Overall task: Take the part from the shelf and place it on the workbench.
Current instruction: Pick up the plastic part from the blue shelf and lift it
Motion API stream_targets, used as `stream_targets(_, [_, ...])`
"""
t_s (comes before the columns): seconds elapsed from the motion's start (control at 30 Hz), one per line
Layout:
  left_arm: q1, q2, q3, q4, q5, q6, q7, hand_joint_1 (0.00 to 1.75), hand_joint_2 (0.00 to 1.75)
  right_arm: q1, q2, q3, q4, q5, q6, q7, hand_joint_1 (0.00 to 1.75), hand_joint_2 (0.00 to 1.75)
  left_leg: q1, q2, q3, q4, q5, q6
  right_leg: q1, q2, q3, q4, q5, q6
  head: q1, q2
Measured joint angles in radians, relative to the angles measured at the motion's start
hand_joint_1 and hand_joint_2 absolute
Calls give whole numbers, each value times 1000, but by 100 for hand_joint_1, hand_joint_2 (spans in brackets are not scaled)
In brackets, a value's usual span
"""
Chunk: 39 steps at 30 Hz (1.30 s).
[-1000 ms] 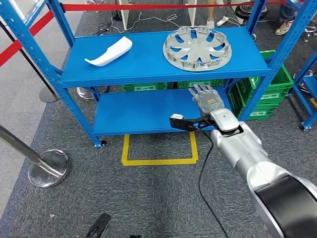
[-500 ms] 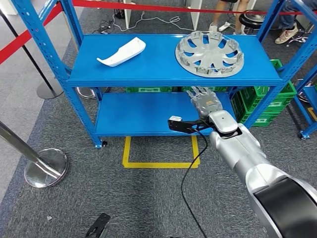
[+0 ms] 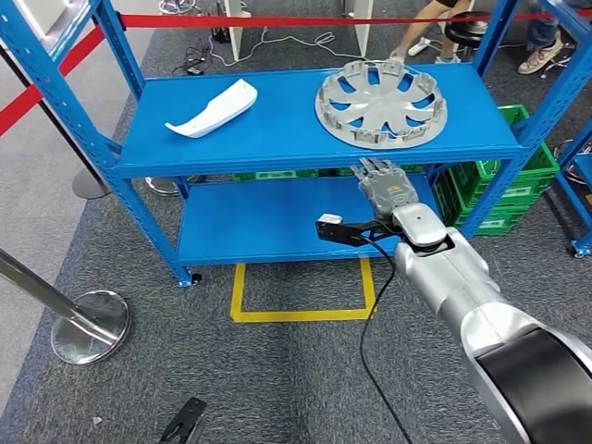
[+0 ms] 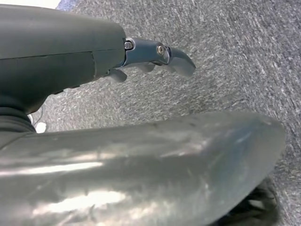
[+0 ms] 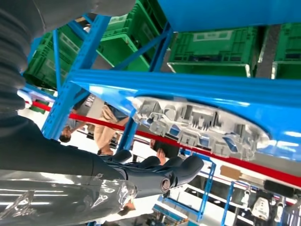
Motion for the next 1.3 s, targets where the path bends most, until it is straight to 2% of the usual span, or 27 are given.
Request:
stream_targets(0.03, [1, 0, 0, 0, 0, 0, 0, 0, 0, 3, 0, 0, 0, 0, 0, 0, 0, 175, 3, 0, -17, 12, 17, -3, -2, 0, 5, 0, -4, 2, 0, 0])
stream_targets(0.07, [2, 0, 0, 0, 0, 0, 0, 0, 0, 5, 0, 0, 0, 0, 0, 0, 0, 175, 6, 0, -15, -15, 54, -6, -6, 1, 12, 0, -10, 5, 0, 0])
stream_targets(0.13, [3, 0, 0, 0, 0, 0, 0, 0, 0, 5, 0, 0, -1, 0, 0, -1, 0, 175, 14, 3, 28, -138, 149, -14, -10, 1, 27, 1, -22, 15, 0, 0])
stream_targets(0.17, [2, 0, 0, 1, 0, 0, 0, 0, 0, 4, 0, 0, -2, 0, 0, -1, 0, 175, 16, 4, 53, -200, 172, -13, -9, 2, 30, 3, -28, 22, -2, 0])
stream_targets(0.2, [2, -1, 0, 1, 0, 0, 0, 0, 0, 4, 0, 0, -2, 0, 0, -2, 0, 175, 17, 5, 69, -239, 181, -9, -7, 3, 32, 3, -33, 28, -3, 0])
stream_targets(0.3, [1, -1, 0, 2, 0, 0, 0, 0, 0, 2, 0, 0, -2, 0, -1, -2, 0, 175, 17, 4, 79, -261, 163, 18, -4, 3, 34, -1, -41, 42, -1, 0])
stream_targets(0.37, [2, -1, 0, 2, 0, 0, 0, 0, 0, 1, 0, 0, -3, 0, -1, -2, 0, 175, 18, 3, 87, -261, 156, 32, -5, 0, 25, 28, -61, 50, 4, 0])
stream_targets(0.4, [1, -1, 0, 2, 0, 0, 0, 0, 0, 1, 0, 0, -3, 0, -2, -2, 0, 175, 19, 2, 92, -262, 152, 38, -5, -1, 3, 74, -83, 53, 7, 0])
stream_targets(0.47, [1, -1, 0, 2, 0, 0, 0, 0, 0, 3, 0, 0, -3, 0, -2, -4, 0, 175, 16, 1, 100, -262, 144, 47, -4, -2, -73, 212, -133, 54, 11, 0])
stream_targets(0.5, [2, -1, 0, 2, 0, 0, 0, 0, 0, 7, 0, 0, -3, 0, -2, -4, 0, 175, 14, 0, 104, -262, 140, 50, -4, -2, -111, 271, -146, 53, 12, 0])
stream_targets(0.53, [4, -1, 0, 2, 0, 0, 0, 0, 0, 10, 0, 0, -3, 0, -2, -5, 0, 175, 12, -2, 110, -261, 135, 51, -3, -2, -136, 297, -138, 50, 12, 0])
stream_targets(0.57, [5, -1, 0, 2, 0, 0, 0, 0, 0, 12, 0, 0, -3, 0, -2, -5, 0, 175, 10, -4, 118, -261, 129, 52, -2, -2, -143, 285, -111, 46, 13, 0])
stream_targets(0.6, [6, -1, 0, 2, 0, 0, 0, 0, 0, 13, 0, 0, -3, 0, -2, -5, 0, 175, 8, -6, 127, -261, 122, 51, 0, -2, -130, 235, -66, 40, 13, 0])
stream_targets(0.63, [6, -1, 0, 2, 0, 0, 0, 0, 0, 13, -1, 0, -3, 0, -2, -5, 0, 175, 7, -7, 137, -262, 115, 49, 3, -2, -107, 164, -17, 33, 14, 0])
stream_targets(0.67, [6, -2, 0, 2, 0, 0, 0, 0, 0, 12, -1, 0, -3, 0, -2, -5, 0, 175, 5, -8, 145, -261, 108, 46, 6, -2, -80, 99, 17, 27, 14, 0])
stream_targets(0.7, [5, -2, 0, 2, 0, 0, 0, 0, 0, 10, -1, 0, -3, 0, -2, -5, 0, 175, 4, -8, 150, -261, 102, 41, 9, -1, -57, 50, 34, 24, 15, 0])
stream_targets(0.73, [5, -2, 0, 2, 0, 0, 0, 0, 0, 10, -1, 0, -3, 0, -1, -5, 0, 175, 3, -8, 151, -261, 98, 37, 12, -1, -45, 25, 35, 22, 14, 0])
stream_targets(0.83, [4, -2, 0, 2, 0, 0, 0, 0, 0, 10, -2, 0, -3, 0, -2, -7, 0, 175, 4, -6, 154, -265, 92, 22, 11, 1, -34, 10, 22, 17, 14, 0])
stream_targets(0.9, [3, -2, 0, 2, 0, 0, 0, 0, 0, 7, -3, 0, -4, 0, -2, -7, 0, 175, 3, -4, 135, -225, 68, 9, 4, 1, -25, 2, 18, 10, 11, 0])
stream_targets(1.0, [3, -1, 0, 2, 0, 0, 0, 0, 0, 15, -3, 0, -4, 0, -2, -8, 0, 175, 6, -2, 30, -45, 1, -3, 1, 1, -12, 0, 8, 3, 6, 0])
stream_targets(1.03, [5, -1, 0, 2, 0, 0, 0, 0, 0, 22, -3, 0, -4, 0, -2, -8, 0, 175, 7, -2, -1, -1, -2, -5, 0, 1, -7, 0, 3, 3, 6, 0])
stream_targets(1.07, [7, -1, 0, 2, 0, 0, 0, 0, 0, 27, -3, 0, -3, 0, -1, -8, 0, 175, 8, -2, -16, 8, 18, -6, -1, 2, 0, 0, -2, 4, 6, 0])
stream_targets(1.1, [7, -1, 0, 2, 0, 0, 0, 0, 0, 30, -3, 0, -3, 0, -1, -8, 0, 175, 9, -2, -14, -21, 59, -7, -2, 2, 9, 0, -8, 6, 6, 0])
stream_targets(1.17, [7, -1, 0, 3, 0, 0, 0, 0, 0, 27, -3, 0, -4, 0, -1, -8, 0, 175, 12, 1, 26, -142, 155, -10, -4, 3, 26, 1, -22, 14, 6, 0])
stream_targets(1.2, [7, -1, 0, 3, 0, 0, 0, 0, 0, 24, -3, 0, -4, 0, -1, -8, 0, 175, 13, 2, 50, -202, 178, -8, -2, 4, 30, 3, -28, 19, 4, 0])
stream_targets(1.23, [6, -2, 0, 3, 0, 0, 0, 0, 0, 20, -3, 0, -4, 0, -1, -8, 0, 175, 13, 3, 65, -239, 184, -2, 0, 5, 32, 3, -33, 24, 4, 0])
stream_targets(1.3, [6, -2, 0, 4, 0, 0, 0, 0, 0, 17, -3, 0, -4, 0, 0, -8, 0, 175, 12, 2, 77, -264, 166, 16, 2, 6, 32, 2, -39, 33, 4, 0])
